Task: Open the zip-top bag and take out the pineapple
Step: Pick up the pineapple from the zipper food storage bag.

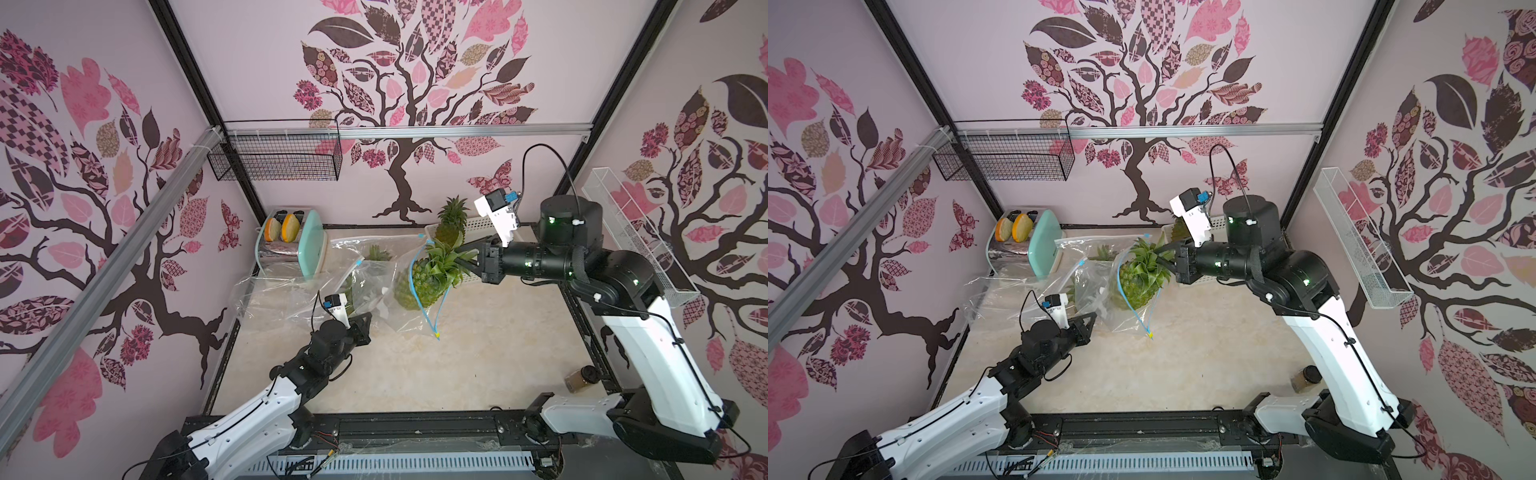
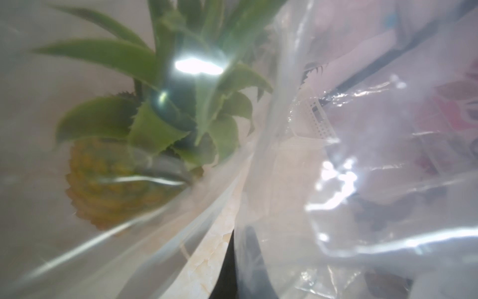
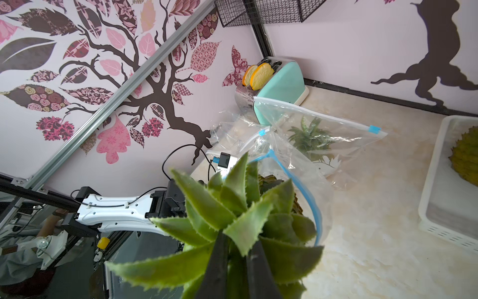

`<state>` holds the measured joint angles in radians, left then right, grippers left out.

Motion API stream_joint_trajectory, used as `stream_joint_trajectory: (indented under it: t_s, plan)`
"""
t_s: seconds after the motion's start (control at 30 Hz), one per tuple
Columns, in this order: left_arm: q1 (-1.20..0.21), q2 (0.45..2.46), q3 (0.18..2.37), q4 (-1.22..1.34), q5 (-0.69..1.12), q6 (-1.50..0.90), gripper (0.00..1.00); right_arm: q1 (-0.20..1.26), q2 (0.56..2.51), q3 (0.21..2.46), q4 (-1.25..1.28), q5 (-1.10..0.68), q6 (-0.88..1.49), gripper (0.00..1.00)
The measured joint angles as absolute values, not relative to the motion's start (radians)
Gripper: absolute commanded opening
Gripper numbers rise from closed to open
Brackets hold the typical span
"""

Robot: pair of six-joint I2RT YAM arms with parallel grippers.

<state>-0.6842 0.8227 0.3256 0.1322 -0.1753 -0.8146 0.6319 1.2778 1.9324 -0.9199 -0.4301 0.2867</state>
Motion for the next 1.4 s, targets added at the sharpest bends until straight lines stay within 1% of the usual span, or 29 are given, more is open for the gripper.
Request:
stream_joint_trajectory:
  t_s: [0.13,0.37,0.47,0.57,0.7,0.83,1.0,1.27,1.4]
  plan:
    - [-0.685,0.838,0.306,0.129,-0.213,-0.853,0.00,0.632,1.276,1.974,-0.953,-0.422,0.285,0.00]
    - [-0.693,0.834,0.300,0.141,-0.229,-0.899,0.00,0.635,1.311,2.144,-1.071,-0.382,0.255,0.00]
    - [-0.695,0.834,0.301,0.152,-0.239,-0.919,0.00,0.635,1.327,2.182,-1.082,-0.387,0.253,0.00]
    - [-0.695,0.838,0.301,0.154,-0.247,-0.932,0.00,0.634,1.331,2.175,-1.074,-0.399,0.255,0.00]
    - [-0.700,0.868,0.303,0.152,-0.250,-0.937,0.00,0.633,1.298,2.072,-0.981,-0.458,0.289,0.00]
    - [-0.733,0.918,0.312,0.140,-0.262,-0.938,0.00,0.634,1.288,1.993,-0.871,-0.538,0.339,0.00]
    - [-0.781,1.019,0.371,0.126,-0.272,-0.936,0.00,0.633,1.320,2.000,-0.810,-0.603,0.363,0.00]
    - [-0.808,1.281,0.538,0.047,-0.219,-0.913,0.00,0.633,1.386,2.175,-0.808,-0.625,0.350,0.00]
    - [-0.818,1.319,0.554,0.031,-0.177,-0.897,0.00,0.632,1.374,2.241,-0.816,-0.587,0.313,0.00]
